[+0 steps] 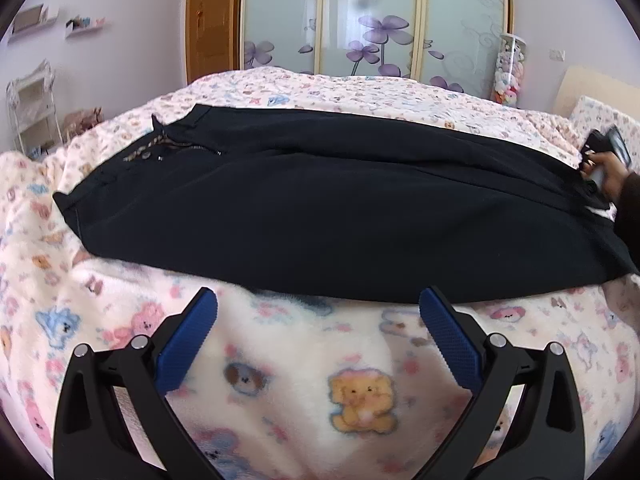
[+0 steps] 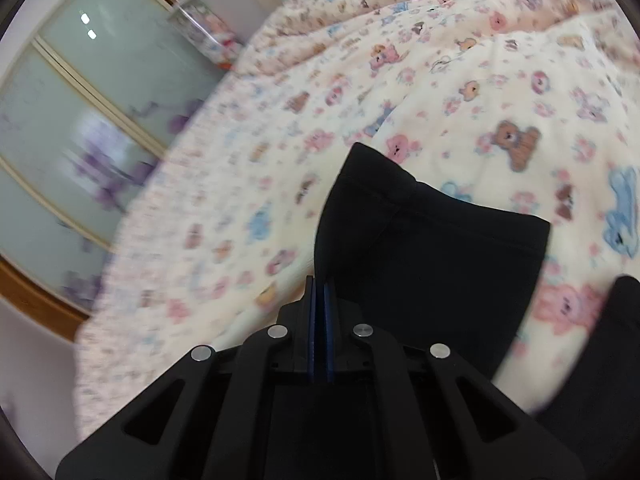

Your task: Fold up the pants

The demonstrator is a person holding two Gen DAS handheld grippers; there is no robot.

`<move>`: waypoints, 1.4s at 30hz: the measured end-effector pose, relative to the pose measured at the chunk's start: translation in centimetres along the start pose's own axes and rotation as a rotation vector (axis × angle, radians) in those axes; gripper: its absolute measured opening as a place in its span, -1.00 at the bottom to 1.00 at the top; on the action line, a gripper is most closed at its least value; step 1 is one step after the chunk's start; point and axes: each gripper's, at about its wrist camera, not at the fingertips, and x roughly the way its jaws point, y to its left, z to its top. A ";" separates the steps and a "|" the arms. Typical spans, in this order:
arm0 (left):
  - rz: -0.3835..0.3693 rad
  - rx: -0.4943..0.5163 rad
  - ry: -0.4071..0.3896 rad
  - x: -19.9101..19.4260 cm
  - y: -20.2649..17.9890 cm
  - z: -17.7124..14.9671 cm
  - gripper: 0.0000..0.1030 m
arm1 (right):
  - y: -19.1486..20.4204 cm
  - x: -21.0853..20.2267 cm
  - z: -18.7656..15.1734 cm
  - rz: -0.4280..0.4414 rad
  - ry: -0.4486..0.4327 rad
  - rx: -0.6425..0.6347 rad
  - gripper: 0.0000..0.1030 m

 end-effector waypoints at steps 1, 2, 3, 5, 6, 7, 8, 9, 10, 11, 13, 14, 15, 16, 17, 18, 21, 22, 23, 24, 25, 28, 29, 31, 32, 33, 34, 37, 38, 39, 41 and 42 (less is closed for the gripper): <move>-0.004 -0.009 0.003 0.1 0.2 0.0 0.97 | -0.6 -1.3 -0.1 0.047 0.003 0.009 -0.93; -0.006 -0.017 0.007 0.1 0.4 0.0 0.97 | -0.8 -2.1 -0.1 0.076 0.004 0.006 -0.93; -0.009 -0.029 0.010 0.1 0.6 -0.1 0.97 | -1.1 -3.2 -0.2 0.104 0.003 -0.004 -0.93; -0.017 -0.045 0.007 -0.1 0.9 -0.2 0.97 | -2.0 -6.2 -0.7 0.161 -0.008 -0.038 -0.94; -0.019 -0.051 0.003 -0.3 1.0 -0.3 0.97 | -2.3 -7.4 -1.1 0.178 -0.012 -0.054 -0.94; -0.023 -0.057 -0.003 -0.5 1.1 -0.4 0.97 | -2.8 -8.7 -1.4 0.195 -0.014 -0.067 -0.94; -0.027 -0.063 -0.008 -0.7 1.2 -0.5 0.97 | -3.4 -10.2 -2.0 0.216 -0.014 -0.080 -0.94; -0.033 -0.070 -0.015 -0.9 1.3 -0.6 0.97 | -4.1 -11.7 -2.7 0.232 -0.021 -0.092 -0.94; -0.038 -0.075 -0.021 -1.2 1.4 -0.8 0.97 | -4.7 -12.8 -3.3 0.239 -0.021 -0.103 -0.94; -0.042 -0.080 -0.029 -1.5 1.5 -1.0 0.97 | -5.3 -13.6 -3.8 0.243 -0.019 -0.108 -0.94; -0.044 -0.082 -0.042 -2.1 1.4 -1.3 0.97 | -6.9 -15.5 -5.4 0.249 -0.006 -0.115 -0.94; -0.043 -0.082 -0.051 -2.4 1.4 -1.4 0.97 | -7.7 -16.3 -6.3 0.246 0.000 -0.120 -0.94; -0.042 -0.082 -0.065 -2.9 1.4 -1.5 0.97 | -8.2 -16.8 -7.0 0.244 0.004 -0.123 -0.94; -0.042 -0.082 -0.077 -3.3 1.4 -1.6 0.97 | -9.1 -17.7 -8.2 0.234 0.014 -0.132 -0.94; -0.042 -0.082 -0.088 -3.7 1.4 -1.6 0.97 | -9.6 -18.2 -8.8 0.229 0.017 -0.135 -0.94; -0.047 -0.086 -0.101 -4.3 1.4 -1.6 0.97 | -10.2 -18.7 -9.7 0.219 0.021 -0.143 -0.94; -0.052 -0.095 -0.131 -5.6 1.7 -1.3 0.97 | -11.3 -19.1 -11.7 0.141 0.044 -0.205 -0.94; -0.049 -0.099 -0.138 -6.1 1.8 -1.2 0.97 | -11.7 -19.0 -11.8 0.103 0.064 -0.214 -0.93; -0.047 -0.104 -0.143 -6.5 2.1 -1.1 0.97 | -12.1 -19.0 -11.8 0.082 0.077 -0.201 -0.93; -0.046 -0.117 -0.152 -6.9 2.5 -0.9 0.97 | -12.2 -19.3 -11.9 0.066 0.102 -0.189 -0.92; -0.048 -0.133 -0.160 -7.4 2.9 -0.7 0.97 | -12.0 -19.8 -11.9 0.069 0.115 -0.189 -0.91; -0.062 -0.212 -0.196 -8.7 4.8 0.1 0.97 | -8.8 -22.0 -13.1 0.166 0.073 -0.268 -0.22; -0.062 -0.233 -0.204 -8.9 5.1 0.2 0.97 | -7.4 -22.5 -14.0 0.224 0.066 -0.304 0.10; -0.054 -0.283 -0.217 -9.4 6.6 0.8 0.97 | -3.1 -22.8 -15.3 0.423 0.083 -0.354 0.57; -0.061 -0.304 -0.235 -9.6 7.4 1.0 0.97 | -0.9 -22.3 -16.1 0.516 0.121 -0.361 0.53; -0.071 -0.318 -0.258 -9.8 8.1 0.9 0.97 | 0.7 -21.6 -16.7 0.578 0.163 -0.358 0.38; -0.089 -0.348 -0.295 -10.1 8.9 0.8 0.97 | 2.7 -20.5 -17.5 0.638 0.221 -0.344 0.24; -0.111 -0.498 -0.376 -10.4 11.3 0.0 0.97 | 8.4 -14.7 -20.5 0.728 0.445 -0.206 0.05; -0.107 -0.540 -0.390 -10.3 11.9 -0.3 0.97 | 10.4 -12.1 -21.8 0.727 0.520 -0.152 0.01; -0.100 -0.558 -0.389 -10.1 12.3 -0.2 0.97 | 11.9 -10.4 -22.8 0.721 0.559 -0.120 0.00; -0.076 -0.559 -0.372 -9.7 12.6 0.2 0.97 | 14.7 -6.8 -24.7 0.687 0.609 -0.086 0.00; -0.054 -0.550 -0.356 -9.4 12.6 0.4 0.97 | 15.9 -5.4 -25.4 0.667 0.615 -0.069 0.00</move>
